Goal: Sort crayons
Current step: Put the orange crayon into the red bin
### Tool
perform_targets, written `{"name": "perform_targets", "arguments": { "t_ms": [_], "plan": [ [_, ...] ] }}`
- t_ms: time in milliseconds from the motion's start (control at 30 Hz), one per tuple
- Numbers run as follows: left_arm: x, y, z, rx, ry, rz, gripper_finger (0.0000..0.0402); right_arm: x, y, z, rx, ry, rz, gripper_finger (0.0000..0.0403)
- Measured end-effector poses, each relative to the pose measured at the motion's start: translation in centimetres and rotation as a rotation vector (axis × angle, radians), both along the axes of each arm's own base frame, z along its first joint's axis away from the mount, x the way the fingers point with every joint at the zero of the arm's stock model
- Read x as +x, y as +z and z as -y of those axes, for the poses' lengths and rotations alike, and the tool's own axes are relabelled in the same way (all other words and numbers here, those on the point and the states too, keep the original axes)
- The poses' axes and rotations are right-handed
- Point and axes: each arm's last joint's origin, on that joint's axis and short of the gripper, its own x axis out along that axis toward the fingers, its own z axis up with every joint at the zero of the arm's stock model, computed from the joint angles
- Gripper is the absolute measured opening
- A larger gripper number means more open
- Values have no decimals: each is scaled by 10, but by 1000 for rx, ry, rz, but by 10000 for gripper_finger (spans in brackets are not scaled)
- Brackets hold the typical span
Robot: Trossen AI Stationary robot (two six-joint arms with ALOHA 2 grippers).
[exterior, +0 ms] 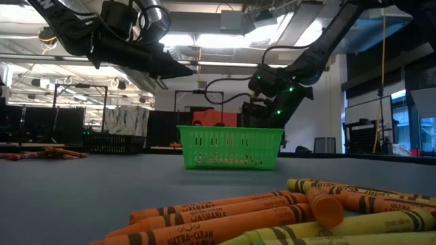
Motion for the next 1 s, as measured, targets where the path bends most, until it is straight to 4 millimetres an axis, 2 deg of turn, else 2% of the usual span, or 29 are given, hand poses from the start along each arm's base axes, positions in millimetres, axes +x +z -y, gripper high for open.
{"name": "perform_targets", "arguments": {
  "t_ms": [67, 300, 567, 1000],
  "plan": [
    [0, 0, 0, -1, 0, 0, 121, 0, -1, 1, -39, -25, -23, 125],
    [0, 0, 0, 0, 0, 1, 121, -3, -2, 6, -15, -6, -18, 102],
    [0, 0, 0, 0, 0, 1, 121, -6, -3, 7, -7, -2, -43, 14],
    [0, 0, 0, 0, 0, 1, 121, -5, -1, 2, -70, 26, -88, 12]
  ]
}}
